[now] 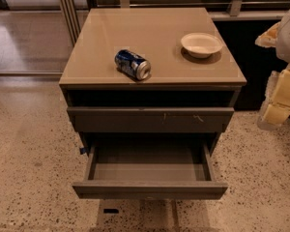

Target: Close middle drawer

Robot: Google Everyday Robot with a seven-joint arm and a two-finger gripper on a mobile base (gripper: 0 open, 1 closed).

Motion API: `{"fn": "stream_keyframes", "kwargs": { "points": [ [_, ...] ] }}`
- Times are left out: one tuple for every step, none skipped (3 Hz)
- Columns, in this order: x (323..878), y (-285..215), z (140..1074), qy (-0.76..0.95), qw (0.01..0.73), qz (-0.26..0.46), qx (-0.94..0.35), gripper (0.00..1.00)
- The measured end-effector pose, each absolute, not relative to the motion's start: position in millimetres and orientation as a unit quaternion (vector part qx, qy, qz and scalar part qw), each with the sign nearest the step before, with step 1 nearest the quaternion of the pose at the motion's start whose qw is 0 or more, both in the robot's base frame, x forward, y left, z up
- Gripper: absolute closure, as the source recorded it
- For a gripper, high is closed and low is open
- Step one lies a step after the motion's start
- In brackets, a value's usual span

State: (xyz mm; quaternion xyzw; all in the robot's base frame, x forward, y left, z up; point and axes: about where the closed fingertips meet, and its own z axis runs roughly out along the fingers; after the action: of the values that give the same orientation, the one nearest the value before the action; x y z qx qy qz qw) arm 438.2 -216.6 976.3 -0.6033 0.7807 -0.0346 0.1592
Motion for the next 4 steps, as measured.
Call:
{"fn": "stream_keyframes", "kwargs": {
  "points": [
    [438.2, -216.6, 976.3, 0.781, 0.159, -0.035, -0.603, 0.0],
    [435.5, -217.5, 971.5, 0.783, 0.175, -0.036, -0.596, 0.0],
    [422.5, -217.3, 926.9, 0.811, 0.201, 0.014, -0.549, 0.0],
    [407.7, -210.8, 845.4, 0.839, 0.224, 0.1, -0.485, 0.0]
  ]
}}
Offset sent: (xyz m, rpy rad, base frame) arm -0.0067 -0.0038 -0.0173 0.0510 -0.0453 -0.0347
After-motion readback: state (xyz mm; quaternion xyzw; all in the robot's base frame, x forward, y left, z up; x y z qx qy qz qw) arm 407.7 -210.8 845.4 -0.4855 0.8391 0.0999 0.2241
